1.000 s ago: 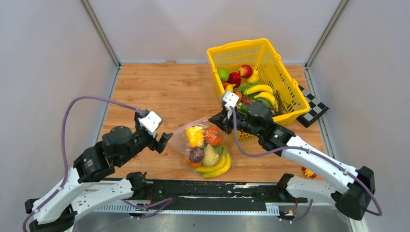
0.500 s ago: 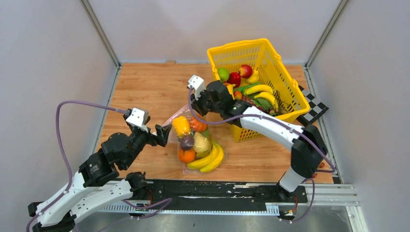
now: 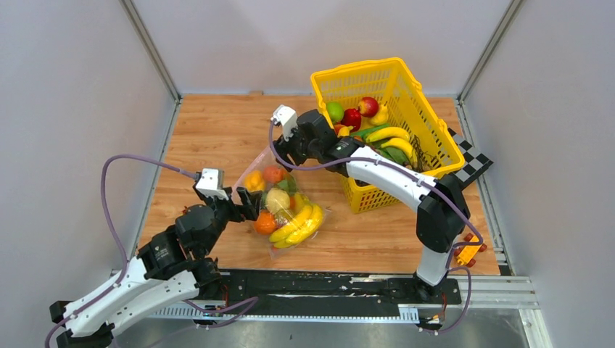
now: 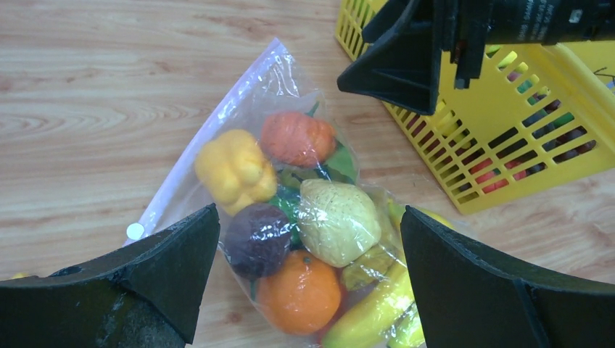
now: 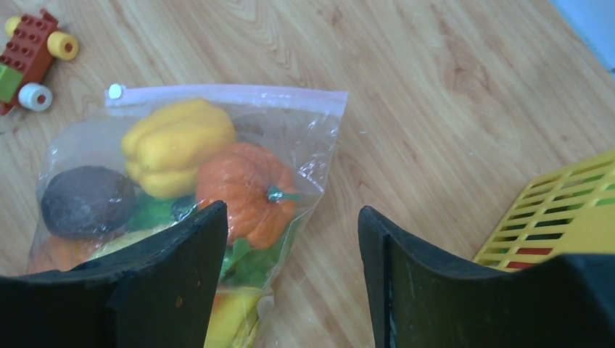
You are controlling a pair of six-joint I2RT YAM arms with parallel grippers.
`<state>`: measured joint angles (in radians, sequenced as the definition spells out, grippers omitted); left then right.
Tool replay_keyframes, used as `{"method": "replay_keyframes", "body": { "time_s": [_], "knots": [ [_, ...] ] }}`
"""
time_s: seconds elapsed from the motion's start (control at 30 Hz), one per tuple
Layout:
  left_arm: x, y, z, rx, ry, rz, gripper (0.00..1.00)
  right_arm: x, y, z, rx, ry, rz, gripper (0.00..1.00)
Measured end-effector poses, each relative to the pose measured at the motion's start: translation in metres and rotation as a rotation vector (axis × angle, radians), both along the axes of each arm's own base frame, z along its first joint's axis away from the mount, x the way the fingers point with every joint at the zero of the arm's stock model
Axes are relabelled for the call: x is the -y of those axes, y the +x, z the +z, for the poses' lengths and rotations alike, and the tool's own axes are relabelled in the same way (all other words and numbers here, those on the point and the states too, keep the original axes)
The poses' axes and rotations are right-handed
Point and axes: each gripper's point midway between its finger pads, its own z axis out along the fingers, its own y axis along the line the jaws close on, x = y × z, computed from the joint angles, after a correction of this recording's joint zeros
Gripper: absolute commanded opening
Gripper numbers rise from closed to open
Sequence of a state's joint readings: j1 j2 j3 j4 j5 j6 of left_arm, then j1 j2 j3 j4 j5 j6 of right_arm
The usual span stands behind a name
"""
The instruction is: Place the food in the zip-top bag and seal the zipper
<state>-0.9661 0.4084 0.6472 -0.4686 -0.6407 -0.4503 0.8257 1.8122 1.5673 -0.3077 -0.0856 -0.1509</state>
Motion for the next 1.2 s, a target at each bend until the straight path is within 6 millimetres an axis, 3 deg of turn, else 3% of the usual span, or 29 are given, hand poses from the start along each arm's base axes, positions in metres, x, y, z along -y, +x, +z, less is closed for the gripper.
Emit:
{"method": "replay_keyframes", "body": {
  "time_s": [0.1, 0.27, 0.4, 0.53, 0.67, 0.83, 0.93, 1.03, 1.2],
  "knots": [
    [0.001, 0.001, -0.007, -0.021, -0.026, 0.019, 1.00, 0.002, -0.011, -0.009, -0.041, 0.003, 0.024, 0.81],
    [0.005, 0.000, -0.027, -0.077, -0.074, 0.039, 1.00, 0.017, -0.040, -0.051, -0.174, -0.035, 0.034, 0.81],
    [0.013, -0.004, -0.061, -0.151, -0.090, 0.026, 1.00, 0.030, -0.059, -0.084, -0.277, -0.082, 0.028, 0.80],
    [0.019, -0.006, -0.086, -0.211, -0.072, 0.021, 1.00, 0.028, -0.075, -0.092, -0.355, -0.066, 0.065, 0.81],
    [0.023, -0.005, -0.091, -0.230, -0.067, 0.019, 1.00, 0.025, -0.095, -0.104, -0.417, -0.063, 0.085, 0.81],
    [0.026, -0.004, -0.090, -0.228, -0.068, 0.016, 1.00, 0.027, -0.137, -0.125, -0.477, -0.101, 0.081, 0.83],
    [0.026, -0.003, -0.089, -0.224, -0.066, 0.009, 1.00, 0.029, -0.150, -0.118, -0.454, -0.102, 0.069, 0.84],
    [0.027, -0.003, -0.081, -0.212, -0.055, 0.000, 1.00, 0.030, -0.151, -0.098, -0.402, -0.070, 0.056, 0.88],
    [0.024, 0.001, -0.047, -0.155, -0.045, -0.001, 1.00, 0.042, -0.145, -0.030, -0.248, 0.078, 0.040, 0.92]
  ]
}}
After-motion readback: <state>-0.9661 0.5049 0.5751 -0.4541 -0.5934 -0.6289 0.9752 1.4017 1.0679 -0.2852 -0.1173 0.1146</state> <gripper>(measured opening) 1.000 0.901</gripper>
